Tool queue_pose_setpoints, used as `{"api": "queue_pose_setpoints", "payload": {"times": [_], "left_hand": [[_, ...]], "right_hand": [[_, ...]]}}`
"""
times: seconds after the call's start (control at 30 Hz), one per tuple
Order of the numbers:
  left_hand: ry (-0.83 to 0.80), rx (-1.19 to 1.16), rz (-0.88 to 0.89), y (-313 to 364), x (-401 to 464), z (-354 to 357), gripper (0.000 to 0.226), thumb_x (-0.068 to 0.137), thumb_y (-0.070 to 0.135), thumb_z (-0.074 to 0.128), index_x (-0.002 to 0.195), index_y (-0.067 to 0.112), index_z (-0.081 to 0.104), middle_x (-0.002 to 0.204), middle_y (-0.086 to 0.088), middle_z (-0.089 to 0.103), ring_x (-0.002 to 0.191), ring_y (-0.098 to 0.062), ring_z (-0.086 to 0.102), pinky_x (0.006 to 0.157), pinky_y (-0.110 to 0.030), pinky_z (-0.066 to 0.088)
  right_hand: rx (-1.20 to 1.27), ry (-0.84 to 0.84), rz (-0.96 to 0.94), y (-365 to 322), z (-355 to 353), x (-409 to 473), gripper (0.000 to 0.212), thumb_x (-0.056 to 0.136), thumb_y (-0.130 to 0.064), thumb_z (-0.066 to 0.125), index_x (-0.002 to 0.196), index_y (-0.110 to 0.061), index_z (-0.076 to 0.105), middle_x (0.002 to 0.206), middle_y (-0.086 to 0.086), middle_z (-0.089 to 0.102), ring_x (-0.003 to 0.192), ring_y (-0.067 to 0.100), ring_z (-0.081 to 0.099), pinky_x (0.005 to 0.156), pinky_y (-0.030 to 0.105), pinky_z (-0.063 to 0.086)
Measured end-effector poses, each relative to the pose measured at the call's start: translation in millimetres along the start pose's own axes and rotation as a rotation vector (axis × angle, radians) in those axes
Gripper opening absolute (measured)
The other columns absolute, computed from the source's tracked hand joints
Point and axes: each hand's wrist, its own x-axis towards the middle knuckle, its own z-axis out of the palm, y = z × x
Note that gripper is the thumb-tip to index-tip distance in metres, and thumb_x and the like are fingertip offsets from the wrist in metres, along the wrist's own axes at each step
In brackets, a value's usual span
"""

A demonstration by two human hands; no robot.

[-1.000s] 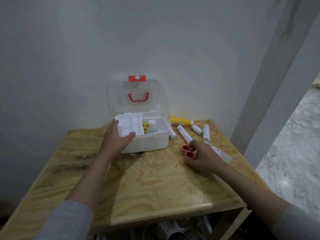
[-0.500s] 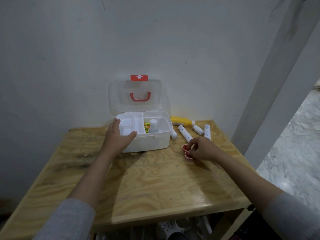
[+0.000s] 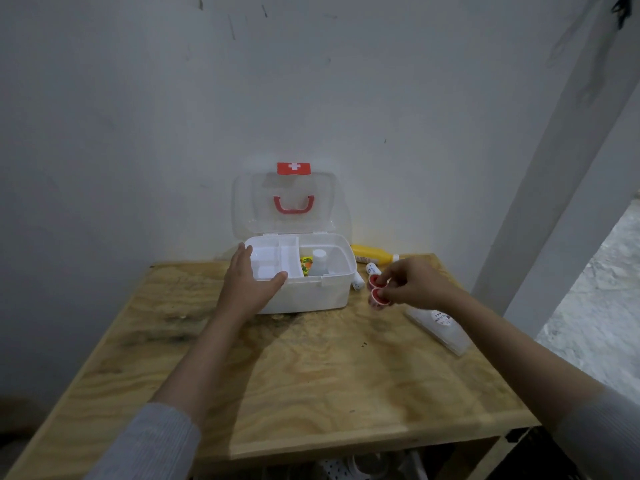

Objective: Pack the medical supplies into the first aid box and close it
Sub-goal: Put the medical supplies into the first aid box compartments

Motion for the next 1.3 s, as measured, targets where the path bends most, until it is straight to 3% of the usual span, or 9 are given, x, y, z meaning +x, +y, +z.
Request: {"api": "queue_pose_setpoints", "payload": {"times": [0.1,0.2,0.33,0.53,0.7,0.8,0.93,1.07,1.3], "left_hand": [[-0.017,0.019,-0.012,-3,2,0,0.097,0.078,0.051,0.067,0.151,0.017,0.013,0.161,0.002,0.004,0.146,-0.019,0.011,0.114,-0.039,0.021],[-0.046,0.036,-0.041,-7,5,-1,0.103,0.074,0.061,0.066,0.151,0.02,0.009,0.161,0.001,0.008,0.145,-0.022,0.016,0.114,-0.043,0.025],[-0.05,0.057,-0.086,-3,7,-3,0.106,0.066,0.069,0.066,0.147,0.025,0.014,0.155,-0.001,0.023,0.137,-0.027,0.033,0.105,-0.048,0.04],[-0.11,0.028,-0.099,-6,6,-5,0.116,0.064,0.073,0.064,0.151,0.02,0.008,0.16,-0.002,0.014,0.143,-0.025,0.023,0.111,-0.044,0.031],[-0.104,-0.002,-0.085,-8,7,-4,0.114,0.057,0.079,0.062,0.147,0.026,0.017,0.154,0.0,0.028,0.135,-0.024,0.037,0.104,-0.045,0.041],[-0.105,-0.026,-0.085,-11,7,-4,0.113,0.051,0.085,0.059,0.143,0.031,0.021,0.15,0.0,0.034,0.131,-0.023,0.041,0.101,-0.047,0.045],[-0.107,-0.033,-0.098,-11,6,-3,0.114,0.057,0.077,0.063,0.148,0.027,0.015,0.155,-0.001,0.025,0.137,-0.025,0.034,0.105,-0.048,0.04],[-0.083,-0.044,-0.081,-12,7,-1,0.109,0.057,0.076,0.063,0.146,0.031,0.019,0.154,-0.001,0.026,0.137,-0.025,0.034,0.105,-0.048,0.041],[-0.08,0.028,-0.022,-10,7,-1,0.091,0.075,0.06,0.065,0.148,0.027,0.022,0.16,-0.002,0.009,0.145,-0.025,0.016,0.111,-0.044,0.025]], "right_hand": [[0.079,0.038,-0.073,-41,-19,5,0.016,0.077,-0.018,0.074,0.091,-0.009,0.072,0.045,-0.012,0.057,0.039,-0.003,0.049,0.043,0.007,0.035],[0.107,0.011,-0.136,-84,-19,29,0.019,0.08,-0.017,0.072,0.096,-0.008,0.07,0.064,-0.005,0.065,0.053,0.002,0.061,0.054,0.018,0.051],[0.08,0.001,-0.151,-132,10,76,0.025,0.081,-0.017,0.071,0.102,-0.002,0.068,0.08,0.002,0.065,0.059,0.006,0.063,0.053,0.016,0.051],[0.087,-0.044,-0.039,-158,60,129,0.024,0.078,-0.011,0.071,0.09,0.01,0.069,0.088,0.021,0.073,0.075,0.028,0.073,0.067,0.039,0.062],[0.037,-0.093,0.028,-164,84,139,0.025,0.075,-0.014,0.072,0.08,0.01,0.069,0.074,0.02,0.071,0.063,0.029,0.07,0.056,0.035,0.06],[0.02,-0.093,0.044,-163,88,140,0.031,0.077,-0.021,0.073,0.084,0.009,0.071,0.073,0.02,0.069,0.051,0.024,0.061,0.056,0.035,0.06],[0.08,-0.057,0.009,-157,76,135,0.028,0.082,-0.021,0.071,0.091,0.005,0.072,0.086,0.018,0.073,0.07,0.026,0.07,0.059,0.034,0.061],[0.125,0.011,-0.019,-143,48,119,0.022,0.084,-0.017,0.068,0.097,0.001,0.069,0.081,0.011,0.068,0.059,0.014,0.061,0.047,0.021,0.05],[0.152,0.105,0.048,-81,4,74,0.015,0.081,-0.019,0.071,0.089,-0.006,0.071,0.071,0.006,0.068,0.055,0.014,0.061,0.043,0.021,0.049]]}}
